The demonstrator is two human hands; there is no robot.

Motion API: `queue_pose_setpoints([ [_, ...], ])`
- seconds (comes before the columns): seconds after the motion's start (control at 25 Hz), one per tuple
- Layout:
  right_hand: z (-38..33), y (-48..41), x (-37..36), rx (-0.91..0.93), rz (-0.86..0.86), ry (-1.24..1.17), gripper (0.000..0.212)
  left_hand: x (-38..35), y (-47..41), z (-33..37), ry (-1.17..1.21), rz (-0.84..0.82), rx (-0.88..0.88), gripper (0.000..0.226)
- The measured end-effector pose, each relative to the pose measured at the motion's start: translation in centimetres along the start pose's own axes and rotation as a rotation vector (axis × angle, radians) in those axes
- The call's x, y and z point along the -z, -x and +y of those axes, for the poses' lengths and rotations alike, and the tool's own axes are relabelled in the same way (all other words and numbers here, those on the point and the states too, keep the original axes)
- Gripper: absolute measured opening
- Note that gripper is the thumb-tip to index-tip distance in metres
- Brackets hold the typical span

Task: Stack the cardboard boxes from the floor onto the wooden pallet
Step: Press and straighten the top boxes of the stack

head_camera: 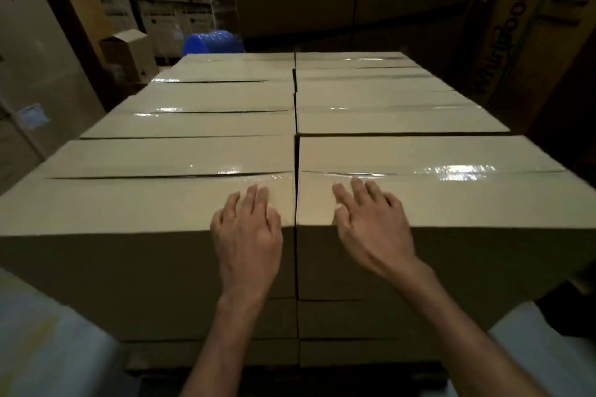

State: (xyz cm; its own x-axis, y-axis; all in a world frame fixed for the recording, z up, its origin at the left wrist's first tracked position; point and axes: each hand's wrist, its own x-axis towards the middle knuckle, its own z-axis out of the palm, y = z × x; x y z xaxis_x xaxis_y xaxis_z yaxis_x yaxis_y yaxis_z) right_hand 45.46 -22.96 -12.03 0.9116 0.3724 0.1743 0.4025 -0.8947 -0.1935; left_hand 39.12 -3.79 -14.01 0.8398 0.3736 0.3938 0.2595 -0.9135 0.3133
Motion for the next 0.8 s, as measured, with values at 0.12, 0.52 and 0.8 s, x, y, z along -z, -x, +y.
queue_pose_setpoints([
  [0.12,0.6,0.2,2.1,0.003,-0.162,-0.059,0.057,2.1,0.2,0.5,0.006,-0.176,0.015,0.055],
  [0.52,4.0,-6.8,4.3,-0.039,-0.088,-0.428,0.025,3.7,-10.3,2.8,-0.048,-0.378,-0.107,0.048],
  [0.8,7.4,-15.1,3.4,-0.148,0.116,-0.421,0.02,-3.0,-17.5,9.3,0.011,-0.306,-0.342,0.053],
])
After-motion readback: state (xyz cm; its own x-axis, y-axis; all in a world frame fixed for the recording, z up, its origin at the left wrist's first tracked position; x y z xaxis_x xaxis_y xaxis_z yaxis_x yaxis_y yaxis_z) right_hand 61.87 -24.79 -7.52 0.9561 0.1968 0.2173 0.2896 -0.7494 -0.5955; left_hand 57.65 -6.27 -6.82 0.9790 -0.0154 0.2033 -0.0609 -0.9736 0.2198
